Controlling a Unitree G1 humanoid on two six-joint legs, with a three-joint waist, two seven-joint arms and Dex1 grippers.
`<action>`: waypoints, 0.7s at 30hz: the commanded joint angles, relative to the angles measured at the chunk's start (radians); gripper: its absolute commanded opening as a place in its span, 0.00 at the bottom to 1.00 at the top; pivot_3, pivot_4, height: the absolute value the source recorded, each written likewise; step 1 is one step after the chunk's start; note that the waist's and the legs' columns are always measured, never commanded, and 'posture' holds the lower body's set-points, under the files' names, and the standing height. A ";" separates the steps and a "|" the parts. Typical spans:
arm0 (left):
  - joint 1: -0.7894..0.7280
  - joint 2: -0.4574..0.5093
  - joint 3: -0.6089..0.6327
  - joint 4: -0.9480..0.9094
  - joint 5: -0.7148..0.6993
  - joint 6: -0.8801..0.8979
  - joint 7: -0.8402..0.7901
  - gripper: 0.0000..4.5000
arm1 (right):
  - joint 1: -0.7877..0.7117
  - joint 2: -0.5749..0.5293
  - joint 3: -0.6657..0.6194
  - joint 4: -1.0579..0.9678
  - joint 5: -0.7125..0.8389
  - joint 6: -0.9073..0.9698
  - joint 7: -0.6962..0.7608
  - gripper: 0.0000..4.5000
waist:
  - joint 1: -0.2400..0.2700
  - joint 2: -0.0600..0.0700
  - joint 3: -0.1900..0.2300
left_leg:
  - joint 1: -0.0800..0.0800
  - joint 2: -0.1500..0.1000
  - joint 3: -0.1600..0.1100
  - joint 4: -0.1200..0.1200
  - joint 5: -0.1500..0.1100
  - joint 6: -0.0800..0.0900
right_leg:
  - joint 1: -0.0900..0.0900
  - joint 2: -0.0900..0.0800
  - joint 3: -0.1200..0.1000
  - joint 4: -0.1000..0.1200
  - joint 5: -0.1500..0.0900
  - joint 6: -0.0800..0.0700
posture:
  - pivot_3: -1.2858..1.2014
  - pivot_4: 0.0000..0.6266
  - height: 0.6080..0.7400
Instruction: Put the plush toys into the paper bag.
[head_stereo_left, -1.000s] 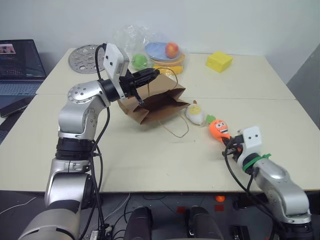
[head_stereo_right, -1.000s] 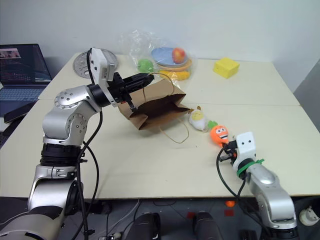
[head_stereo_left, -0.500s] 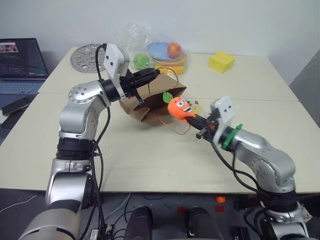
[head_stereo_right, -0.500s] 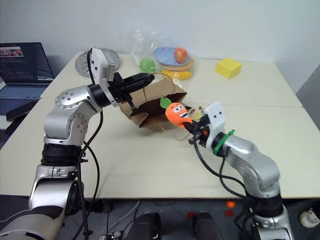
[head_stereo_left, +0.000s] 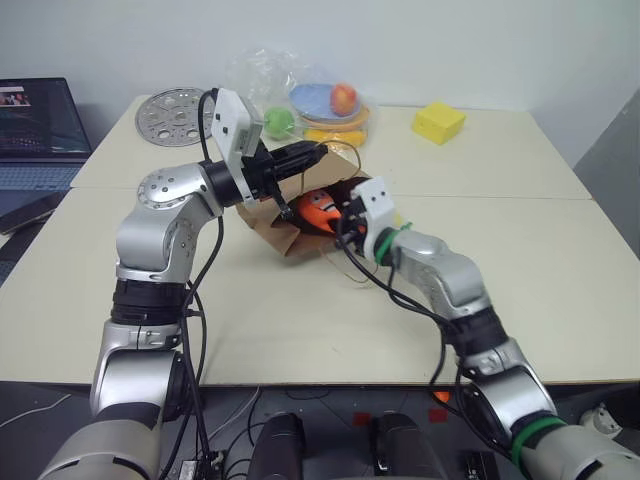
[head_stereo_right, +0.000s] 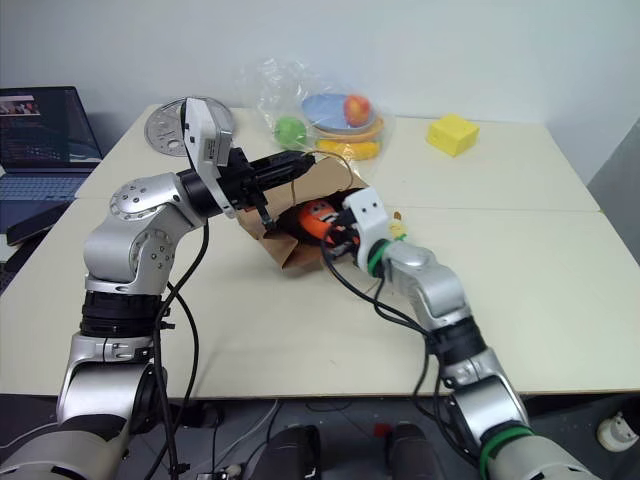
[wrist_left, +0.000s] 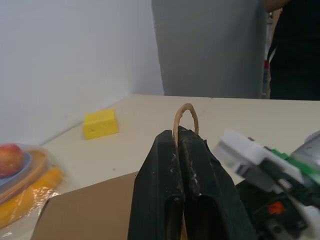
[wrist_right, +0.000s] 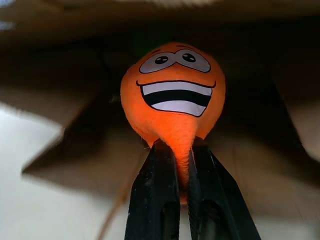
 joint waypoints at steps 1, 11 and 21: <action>-0.010 0.006 0.009 -0.053 -0.021 0.010 -0.003 0.00 | -0.076 0.054 -0.012 0.135 -0.038 -0.112 -0.004 0.01 | 0.000 0.000 0.000 | 0.000 0.000 0.000 0.000 0.000 0.000 | 0.000 0.000 0.000 0.000 0.000 0.000 | 0.52 0.24 1.00; -0.002 0.008 0.022 -0.059 -0.015 0.025 0.026 0.00 | -0.107 0.084 -0.026 0.262 -0.092 -0.246 0.023 0.67 | 0.001 0.000 0.000 | -0.001 -0.001 0.000 -0.001 0.000 0.000 | 0.000 0.000 0.000 0.000 0.000 0.000 | 0.52 0.24 1.00; -0.005 0.000 0.020 -0.034 0.001 -0.001 0.050 0.00 | 0.135 0.016 -0.067 -0.157 -0.048 -0.138 0.026 1.00 | 0.005 0.000 0.000 | -0.001 -0.001 -0.001 -0.002 0.000 0.000 | -0.001 0.000 -0.001 0.001 0.000 0.000 | 0.52 0.24 1.00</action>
